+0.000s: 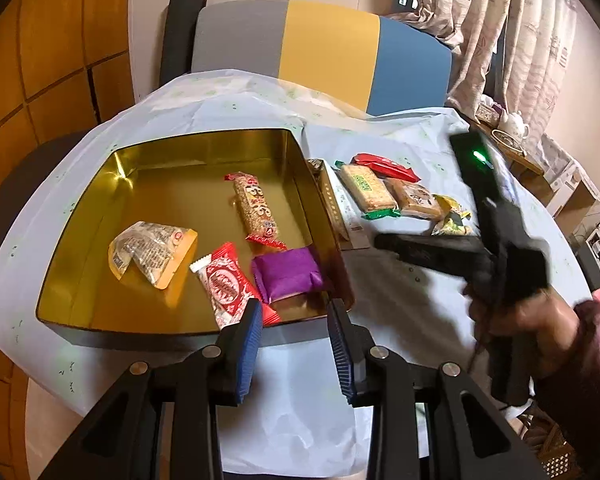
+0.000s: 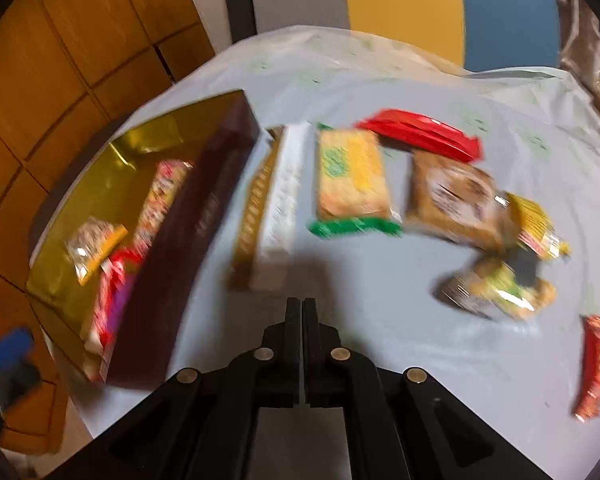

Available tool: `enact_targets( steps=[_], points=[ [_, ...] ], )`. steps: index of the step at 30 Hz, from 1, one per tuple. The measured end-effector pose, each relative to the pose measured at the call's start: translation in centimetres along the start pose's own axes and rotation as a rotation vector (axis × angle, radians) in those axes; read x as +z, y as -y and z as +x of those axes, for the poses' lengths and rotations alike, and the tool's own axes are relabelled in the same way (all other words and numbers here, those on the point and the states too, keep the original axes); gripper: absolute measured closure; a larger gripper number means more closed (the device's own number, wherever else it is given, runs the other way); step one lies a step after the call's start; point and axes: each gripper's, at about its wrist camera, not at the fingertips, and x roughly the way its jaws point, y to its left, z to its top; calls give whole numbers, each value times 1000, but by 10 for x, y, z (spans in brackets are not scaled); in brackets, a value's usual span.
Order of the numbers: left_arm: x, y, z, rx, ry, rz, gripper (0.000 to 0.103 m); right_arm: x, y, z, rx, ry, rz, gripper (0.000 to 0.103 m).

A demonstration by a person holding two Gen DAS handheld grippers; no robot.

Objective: Organize snacks

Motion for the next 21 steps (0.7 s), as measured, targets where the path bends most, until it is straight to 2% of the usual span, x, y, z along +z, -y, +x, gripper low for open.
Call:
enact_targets(
  steps=[2, 4, 9, 12, 16, 21],
  points=[
    [0, -4, 0, 3, -1, -11, 69, 12, -7, 11, 10, 12, 1, 61],
    [1, -10, 2, 8, -3, -26, 69, 23, -15, 22, 27, 24, 5, 57],
    [2, -14, 8, 2, -10, -33, 69, 46, -24, 52, -42, 2, -21, 60],
    [6, -13, 11, -11, -14, -33, 69, 51, -31, 55, -82, -17, -114, 66],
    [12, -6, 11, -26, -3, -13, 69, 41, -30, 48, -78, -49, -164, 76],
    [23, 13, 14, -76, -4, 23, 69, 0, -9, 10, -66, -74, -155, 77]
  ],
)
